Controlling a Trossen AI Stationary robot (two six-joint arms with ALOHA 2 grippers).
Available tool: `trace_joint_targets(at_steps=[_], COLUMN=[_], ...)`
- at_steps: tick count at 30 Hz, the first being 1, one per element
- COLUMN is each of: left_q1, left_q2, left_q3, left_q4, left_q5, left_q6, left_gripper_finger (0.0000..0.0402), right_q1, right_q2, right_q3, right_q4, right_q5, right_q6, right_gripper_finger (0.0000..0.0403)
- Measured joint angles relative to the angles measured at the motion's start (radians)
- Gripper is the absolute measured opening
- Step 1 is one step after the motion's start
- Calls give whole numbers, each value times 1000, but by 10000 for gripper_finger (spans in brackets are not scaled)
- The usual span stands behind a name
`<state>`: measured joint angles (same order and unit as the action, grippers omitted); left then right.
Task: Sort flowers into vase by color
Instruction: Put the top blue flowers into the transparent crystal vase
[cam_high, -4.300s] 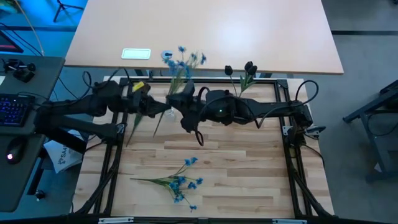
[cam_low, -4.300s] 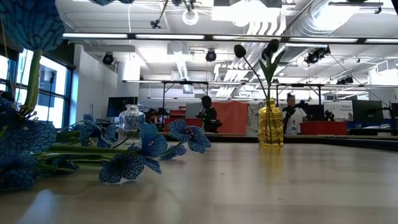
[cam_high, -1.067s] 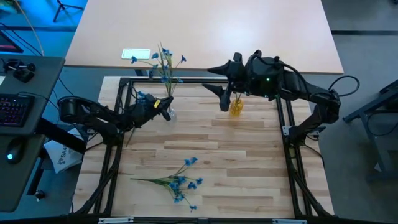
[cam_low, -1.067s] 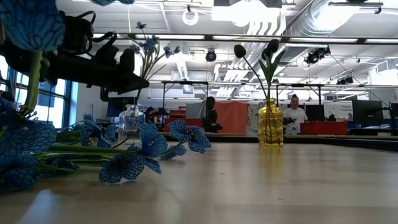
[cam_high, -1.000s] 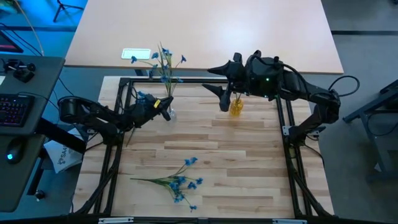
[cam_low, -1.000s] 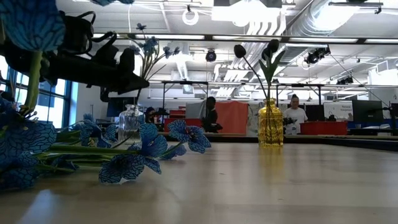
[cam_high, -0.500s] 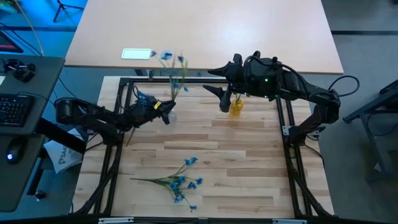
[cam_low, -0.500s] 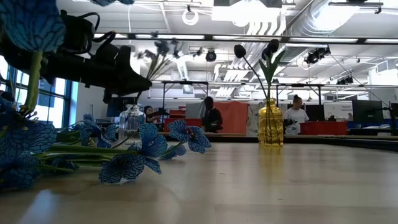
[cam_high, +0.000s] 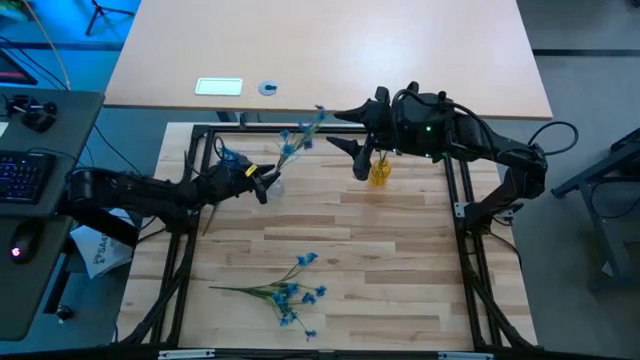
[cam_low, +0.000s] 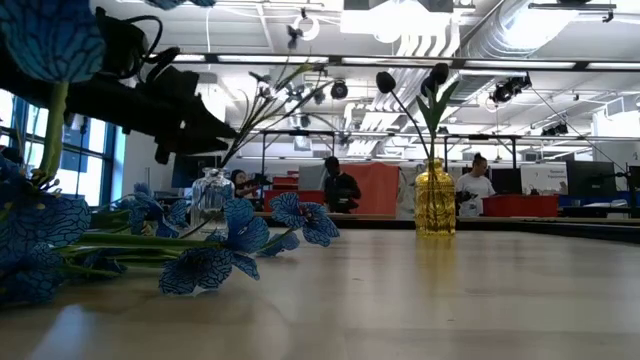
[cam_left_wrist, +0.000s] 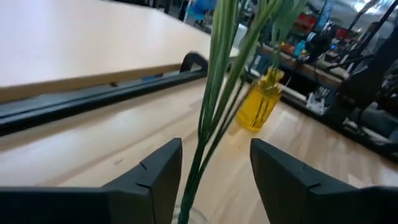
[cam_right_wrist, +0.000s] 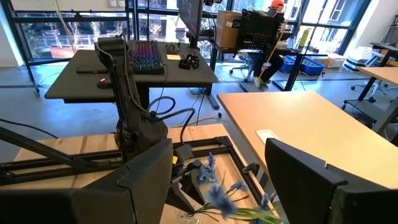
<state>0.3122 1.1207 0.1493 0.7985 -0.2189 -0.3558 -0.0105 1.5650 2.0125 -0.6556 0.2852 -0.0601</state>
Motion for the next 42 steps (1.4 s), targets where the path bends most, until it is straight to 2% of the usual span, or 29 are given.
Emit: trace_joint_targets(at_steps=[6,12,16,20,25,31,37,42], left_q1=[0,0,0,0,1,-31,-89,-112], left_q2=[-125,-303,-422,-491,-490,-452,-404,-310], left_q3=[0,4,88,252,459,614,629,594], left_q4=[-35,-217,-490,-868,-1277,-1672,-1883,-2021], left_q5=[4,4,4,-5,-33,-19,10,-4], left_q6=[44,44,69,136,106,4,-258,-484], left_gripper_finger=[186,187,187,187,187,186,186,186], right_q1=[0,0,-3,-3,-3,-3,-11,-30], right_q2=[0,0,0,0,0,0,0,0], right_q3=[0,0,0,0,0,0,0,0], right_q4=[-1,-20,-21,-21,-21,-48,-88,-99], right_q5=[0,0,0,0,0,0,-1,-1], right_q6=[0,0,-7,-35,-52,-72,-68,-49], right_gripper_finger=[252,252,252,252,252,252,252,252])
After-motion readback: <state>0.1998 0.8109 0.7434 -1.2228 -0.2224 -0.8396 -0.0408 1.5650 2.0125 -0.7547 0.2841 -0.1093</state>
